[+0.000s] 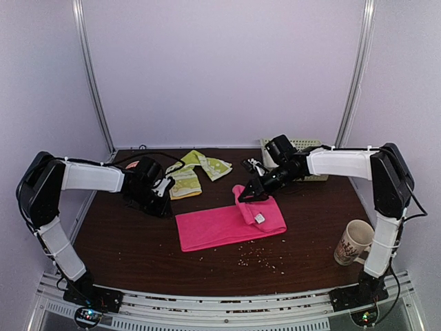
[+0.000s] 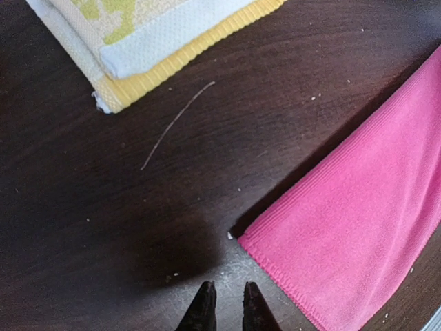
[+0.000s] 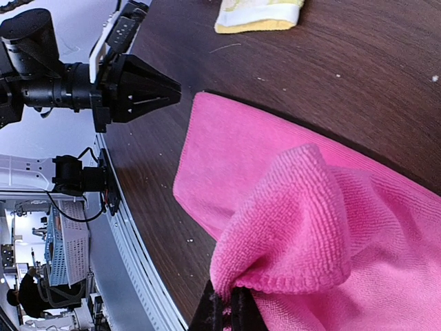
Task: Roll the towels
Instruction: Fold the towel at the center of the board.
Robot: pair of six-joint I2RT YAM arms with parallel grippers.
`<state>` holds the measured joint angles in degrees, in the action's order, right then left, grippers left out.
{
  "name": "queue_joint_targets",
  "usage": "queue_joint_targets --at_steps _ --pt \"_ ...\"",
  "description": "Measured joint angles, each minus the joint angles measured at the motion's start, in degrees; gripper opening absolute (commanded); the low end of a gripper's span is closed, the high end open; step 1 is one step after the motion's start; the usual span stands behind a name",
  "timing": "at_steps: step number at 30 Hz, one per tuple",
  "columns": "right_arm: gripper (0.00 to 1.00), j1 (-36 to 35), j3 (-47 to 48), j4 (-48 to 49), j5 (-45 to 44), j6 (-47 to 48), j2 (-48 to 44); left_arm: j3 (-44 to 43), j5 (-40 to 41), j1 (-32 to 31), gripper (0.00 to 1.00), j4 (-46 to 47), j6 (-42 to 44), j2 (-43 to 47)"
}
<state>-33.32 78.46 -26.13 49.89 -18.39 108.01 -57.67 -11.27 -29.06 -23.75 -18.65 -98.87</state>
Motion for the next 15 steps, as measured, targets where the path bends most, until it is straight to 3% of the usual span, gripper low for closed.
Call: queue_joint_targets --at_steps 15 --pt "0.0 -10.1 6.4 8.0 -0.7 -12.3 9.9 6.7 -6.1 -0.5 0.03 4.9 -5.6 2.0"
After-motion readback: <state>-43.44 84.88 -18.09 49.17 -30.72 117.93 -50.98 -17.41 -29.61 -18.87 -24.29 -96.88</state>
